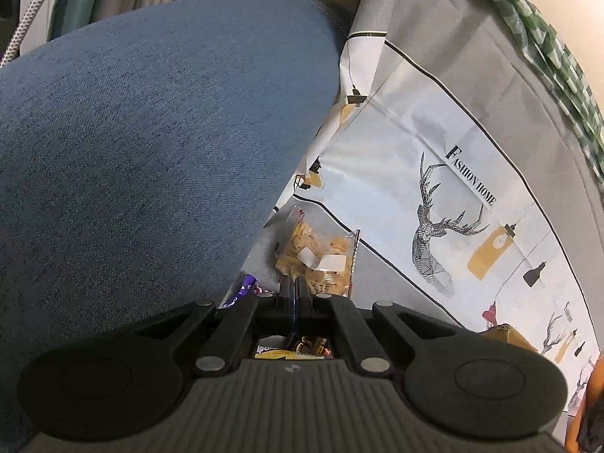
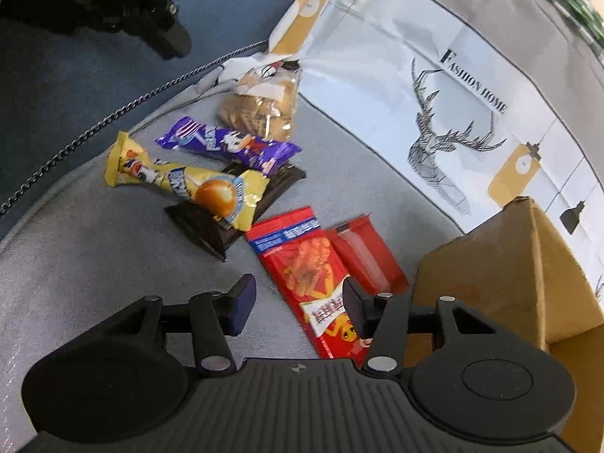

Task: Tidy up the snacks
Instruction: 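Grasp the red spicy-strip bag with the right gripper while the left grasps the yellow bar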

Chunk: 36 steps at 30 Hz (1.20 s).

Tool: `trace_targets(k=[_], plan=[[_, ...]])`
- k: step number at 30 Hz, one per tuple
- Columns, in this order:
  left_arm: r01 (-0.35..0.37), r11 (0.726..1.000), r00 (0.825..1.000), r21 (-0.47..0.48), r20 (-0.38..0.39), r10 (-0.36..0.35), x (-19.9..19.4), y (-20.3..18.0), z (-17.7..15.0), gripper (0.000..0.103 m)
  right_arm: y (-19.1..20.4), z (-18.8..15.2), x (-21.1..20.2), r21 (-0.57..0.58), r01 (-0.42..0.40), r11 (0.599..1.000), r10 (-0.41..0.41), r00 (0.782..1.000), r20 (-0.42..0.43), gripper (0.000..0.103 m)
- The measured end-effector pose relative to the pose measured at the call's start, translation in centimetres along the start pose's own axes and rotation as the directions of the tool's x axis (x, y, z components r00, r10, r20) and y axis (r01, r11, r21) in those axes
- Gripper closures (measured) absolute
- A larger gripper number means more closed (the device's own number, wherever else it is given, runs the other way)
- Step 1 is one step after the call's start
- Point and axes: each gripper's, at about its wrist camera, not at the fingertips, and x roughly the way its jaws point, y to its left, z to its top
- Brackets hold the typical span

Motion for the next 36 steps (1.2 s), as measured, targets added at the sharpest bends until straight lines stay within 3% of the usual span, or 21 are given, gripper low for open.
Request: trace_targets(k=[7, 10, 12, 13, 14, 19, 25, 28, 31, 33, 35, 36], plan=[[0.029, 0.999, 0.999, -0.024, -0.026, -0.03, 0.2, 0.2, 0.0, 0.103, -1.2, -1.0, 2.1, 0.052, 0.034, 0.998, -0.03, 0.996, -0.081, 0.049], [0.033, 0.999, 0.999, -0.023, -0.031, -0.034, 0.3, 0.1, -0.1, 0.103, -1.4, -1.0, 2.5, 0.06, 0.042, 0.997, -0.037, 0.997, -0.068, 0.049], [0.035, 0.999, 0.999, -0.023, -0.031, -0.035, 0.4, 0.1, -0.1, 0.103, -1.7, -1.0, 2.6, 0.075, 0.023, 0.997, -0.018, 0.998, -0.066, 0.058], [0.036, 0.999, 0.999, -0.025, -0.03, -0.036, 0.4, 0.1, -0.1, 0.103, -1.8, -1.0, 2.6, 0.083, 0.001, 0.997, 0.004, 0.998, -0.064, 0.071], [0.035, 0.999, 0.999, -0.023, -0.029, -0.036, 0.4, 0.1, -0.1, 0.103, -1.8, -1.1, 2.5, 0.087, -0.017, 0.996, 0.023, 0.998, -0.061, 0.078], [0.044, 0.999, 0.998, -0.011, -0.045, -0.044, 0.6, 0.1, -0.5, 0.103, -1.6, -1.5, 1.7, 0.094, -0.054, 0.994, 0.057, 0.998, -0.022, 0.099], [0.088, 0.996, 0.993, -0.009, -0.084, -0.089, 0.9, 0.2, -1.3, 0.103, -2.0, -2.4, -1.1, 0.212, -0.172, 0.962, 0.173, 0.985, 0.011, 0.102], [0.125, 0.992, 0.985, -0.023, -0.113, -0.127, 0.8, 0.5, -1.8, 0.102, -2.1, -3.5, -3.2, 0.293, -0.251, 0.923, 0.256, 0.966, 0.02, 0.102], [0.122, 0.992, 0.986, -0.019, -0.108, -0.124, 0.2, 0.8, -2.4, 0.102, -2.0, -4.6, -5.5, 0.335, -0.297, 0.894, 0.303, 0.952, 0.036, 0.1], [0.118, 0.993, 0.987, -0.018, -0.109, -0.119, 0.0, 0.9, -2.8, 0.101, -2.2, -5.2, -6.6, 0.348, -0.337, 0.875, 0.337, 0.939, 0.063, 0.093], [0.121, 0.993, 0.986, -0.016, -0.113, -0.122, 0.0, 0.9, -3.2, 0.09, -2.2, -5.6, -7.0, 0.342, -0.344, 0.874, 0.335, 0.938, 0.087, 0.051], [0.118, 0.993, 0.986, -0.015, -0.113, -0.119, 0.0, 1.0, -3.3, 0.082, -2.1, -5.8, -7.0, 0.332, -0.328, 0.885, 0.312, 0.945, 0.102, 0.042]])
